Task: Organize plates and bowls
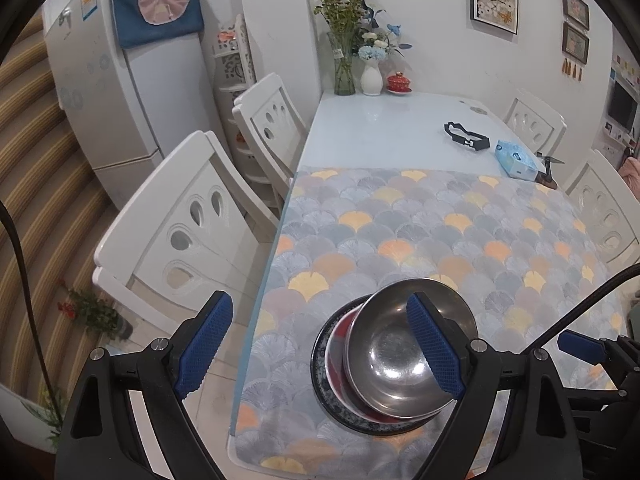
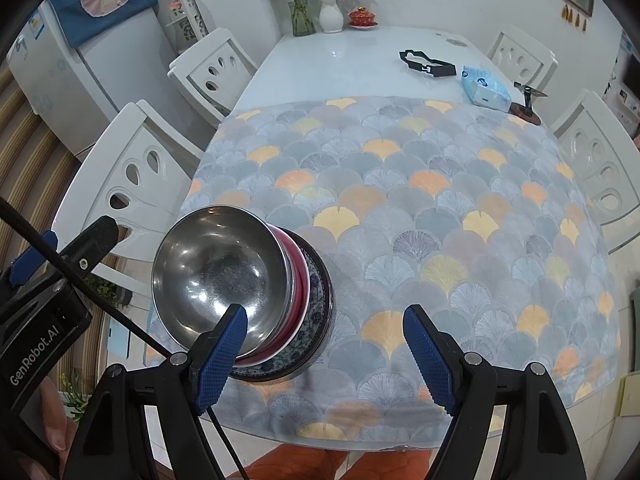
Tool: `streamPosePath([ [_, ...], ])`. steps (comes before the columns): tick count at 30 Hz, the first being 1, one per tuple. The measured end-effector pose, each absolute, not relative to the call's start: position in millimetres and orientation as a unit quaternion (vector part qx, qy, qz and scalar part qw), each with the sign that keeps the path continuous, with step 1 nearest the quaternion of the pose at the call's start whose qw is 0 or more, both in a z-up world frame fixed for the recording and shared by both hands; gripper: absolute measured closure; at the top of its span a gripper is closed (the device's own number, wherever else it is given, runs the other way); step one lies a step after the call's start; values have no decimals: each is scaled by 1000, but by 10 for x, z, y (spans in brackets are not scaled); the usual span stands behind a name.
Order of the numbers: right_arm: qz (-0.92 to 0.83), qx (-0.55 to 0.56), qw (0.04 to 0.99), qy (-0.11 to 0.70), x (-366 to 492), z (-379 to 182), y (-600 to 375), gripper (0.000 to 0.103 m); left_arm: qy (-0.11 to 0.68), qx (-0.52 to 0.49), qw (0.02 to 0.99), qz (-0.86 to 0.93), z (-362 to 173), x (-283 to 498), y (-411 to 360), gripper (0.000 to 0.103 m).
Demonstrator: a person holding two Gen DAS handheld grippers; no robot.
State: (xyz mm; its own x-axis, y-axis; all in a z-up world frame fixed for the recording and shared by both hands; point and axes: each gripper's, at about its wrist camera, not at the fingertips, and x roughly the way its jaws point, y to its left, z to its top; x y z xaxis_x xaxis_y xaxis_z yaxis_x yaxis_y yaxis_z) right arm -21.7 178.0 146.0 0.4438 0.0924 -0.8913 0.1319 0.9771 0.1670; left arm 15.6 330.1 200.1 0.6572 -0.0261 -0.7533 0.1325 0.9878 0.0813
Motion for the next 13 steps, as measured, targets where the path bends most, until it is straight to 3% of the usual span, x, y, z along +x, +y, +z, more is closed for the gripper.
streamPosePath([
  [13, -14, 108, 843, 526, -242, 1453, 1736, 25, 395, 77, 915, -28, 2001, 123, 3270, 15],
])
